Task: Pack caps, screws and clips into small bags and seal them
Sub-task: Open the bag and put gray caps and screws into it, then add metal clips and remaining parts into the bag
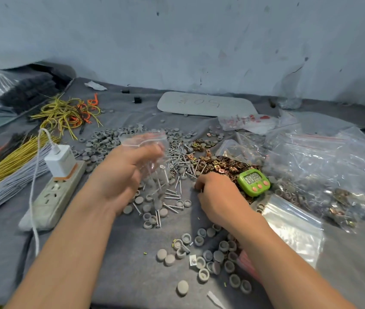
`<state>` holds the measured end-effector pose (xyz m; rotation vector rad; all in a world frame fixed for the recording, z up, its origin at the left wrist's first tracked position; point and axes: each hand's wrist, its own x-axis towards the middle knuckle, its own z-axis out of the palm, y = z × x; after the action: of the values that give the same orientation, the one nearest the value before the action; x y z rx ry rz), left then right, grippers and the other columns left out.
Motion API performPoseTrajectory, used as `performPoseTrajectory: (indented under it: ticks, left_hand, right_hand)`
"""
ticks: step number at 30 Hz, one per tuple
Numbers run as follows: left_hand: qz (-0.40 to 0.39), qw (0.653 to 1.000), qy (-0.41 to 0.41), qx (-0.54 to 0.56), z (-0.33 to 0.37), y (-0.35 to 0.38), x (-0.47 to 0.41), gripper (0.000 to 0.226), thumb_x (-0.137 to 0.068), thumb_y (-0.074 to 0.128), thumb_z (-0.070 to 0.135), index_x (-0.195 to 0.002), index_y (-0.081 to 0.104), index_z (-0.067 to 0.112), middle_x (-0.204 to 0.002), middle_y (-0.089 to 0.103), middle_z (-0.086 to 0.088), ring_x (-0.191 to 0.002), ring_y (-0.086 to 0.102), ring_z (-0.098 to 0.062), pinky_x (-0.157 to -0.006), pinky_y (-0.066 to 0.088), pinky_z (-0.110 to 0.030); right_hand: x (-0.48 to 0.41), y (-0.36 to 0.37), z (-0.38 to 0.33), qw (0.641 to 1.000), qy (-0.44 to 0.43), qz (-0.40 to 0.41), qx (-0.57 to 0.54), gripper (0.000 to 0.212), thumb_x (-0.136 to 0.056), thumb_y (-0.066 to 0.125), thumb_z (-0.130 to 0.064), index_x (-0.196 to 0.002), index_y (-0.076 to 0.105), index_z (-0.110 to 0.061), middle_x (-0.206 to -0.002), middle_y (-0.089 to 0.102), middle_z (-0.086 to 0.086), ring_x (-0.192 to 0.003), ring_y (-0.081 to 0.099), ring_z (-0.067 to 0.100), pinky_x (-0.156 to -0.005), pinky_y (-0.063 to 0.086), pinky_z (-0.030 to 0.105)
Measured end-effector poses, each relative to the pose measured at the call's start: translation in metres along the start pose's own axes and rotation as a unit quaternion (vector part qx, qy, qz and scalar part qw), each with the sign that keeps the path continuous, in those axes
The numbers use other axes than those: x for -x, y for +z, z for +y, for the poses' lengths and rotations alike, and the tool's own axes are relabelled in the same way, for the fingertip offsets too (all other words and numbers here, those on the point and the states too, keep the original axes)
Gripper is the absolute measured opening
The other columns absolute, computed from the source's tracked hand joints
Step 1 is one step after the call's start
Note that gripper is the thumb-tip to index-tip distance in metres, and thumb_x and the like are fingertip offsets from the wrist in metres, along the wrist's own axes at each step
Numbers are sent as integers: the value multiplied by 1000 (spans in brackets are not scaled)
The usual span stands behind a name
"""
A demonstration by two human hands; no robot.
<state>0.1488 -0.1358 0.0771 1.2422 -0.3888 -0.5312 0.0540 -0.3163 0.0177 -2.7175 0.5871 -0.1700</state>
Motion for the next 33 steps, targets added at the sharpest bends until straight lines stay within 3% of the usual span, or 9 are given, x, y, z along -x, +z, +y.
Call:
performPoseTrajectory:
  ticks: [4, 7, 15, 17, 19, 22, 24, 29, 33]
  left_hand:
    - [-45, 991, -26, 127, 2, -8, 1, 17, -75, 78, 13, -90, 73, 12, -91, 71, -2, -86, 71, -15, -95, 55, -42]
    - [-51, 978, -38, 200, 2, -6, 1, 13, -76, 75, 10, -89, 73, 12, -89, 71, -2, -86, 70, -15, -104, 54, -43]
    - [-30, 973, -41, 225, 5, -1, 2, 12, -81, 68, 11, -93, 68, 10, -86, 70, -4, -85, 70, -19, -95, 59, -44]
    - [-47, 982, -27, 178, 6, -1, 3, 11, -83, 68, 12, -93, 67, 11, -87, 69, -3, -87, 68, -18, -100, 55, -44]
    - [-66, 995, 0, 79, 5, 2, 4, 13, -84, 69, 13, -97, 68, 10, -89, 69, -2, -88, 66, -16, -99, 51, -42]
    - [8, 991, 64, -116, -2, 15, 6, 26, -81, 77, 5, -104, 69, 15, -94, 77, 3, -88, 72, -14, -84, 56, -31]
    - [42, 954, 120, -273, -9, 26, 7, 35, -80, 82, 6, -103, 67, 27, -92, 77, 8, -82, 74, -10, -72, 59, -26]
    - [11, 885, 139, -444, -22, 39, 11, 48, -67, 86, 19, -100, 59, 42, -88, 72, 23, -75, 67, 2, -64, 52, -29]
    - [-18, 927, 129, -352, -22, 36, 11, 47, -72, 83, 2, -104, 63, 30, -90, 75, 12, -75, 69, -4, -65, 52, -18]
  right_hand:
    - [1, -1, -2, 1000, 0, 6, 17, 14, -91, 59, -6, -98, 65, -17, -98, 65, 5, -86, 60, 27, -68, 45, 32]
    - [4, -4, -5, 1000, 16, 4, 13, 19, -87, 56, -1, -96, 66, -15, -95, 67, 7, -84, 61, 29, -66, 43, 31]
    - [10, -12, -5, 996, 43, 65, 33, 30, -84, 54, 1, -95, 57, -26, -87, 59, -1, -79, 55, 28, -64, 39, 33]
    - [9, -21, -5, 987, 32, 139, -68, 31, -87, 58, 2, -89, 59, -29, -85, 64, -6, -78, 59, 19, -62, 40, 30]
    - [9, -37, -9, 952, -11, 205, -229, 28, -88, 65, 2, -81, 63, -25, -73, 65, -9, -68, 60, 8, -59, 44, 23]
    - [19, -63, -22, 883, -102, 250, -384, 23, -82, 69, 3, -77, 66, -19, -71, 68, 0, -64, 62, 17, -60, 52, 33]
    - [24, -73, -30, 871, -150, 250, -396, 21, -81, 72, 1, -78, 67, -19, -73, 68, 0, -65, 62, 23, -60, 52, 33]
    - [30, -62, -39, 935, -148, 203, -251, 30, -79, 78, 0, -73, 68, -28, -70, 67, -16, -66, 59, -2, -61, 40, 9]
    - [28, -57, -32, 912, -125, 235, -313, 30, -82, 69, 2, -76, 73, -27, -73, 72, -19, -71, 67, -1, -62, 43, 7]
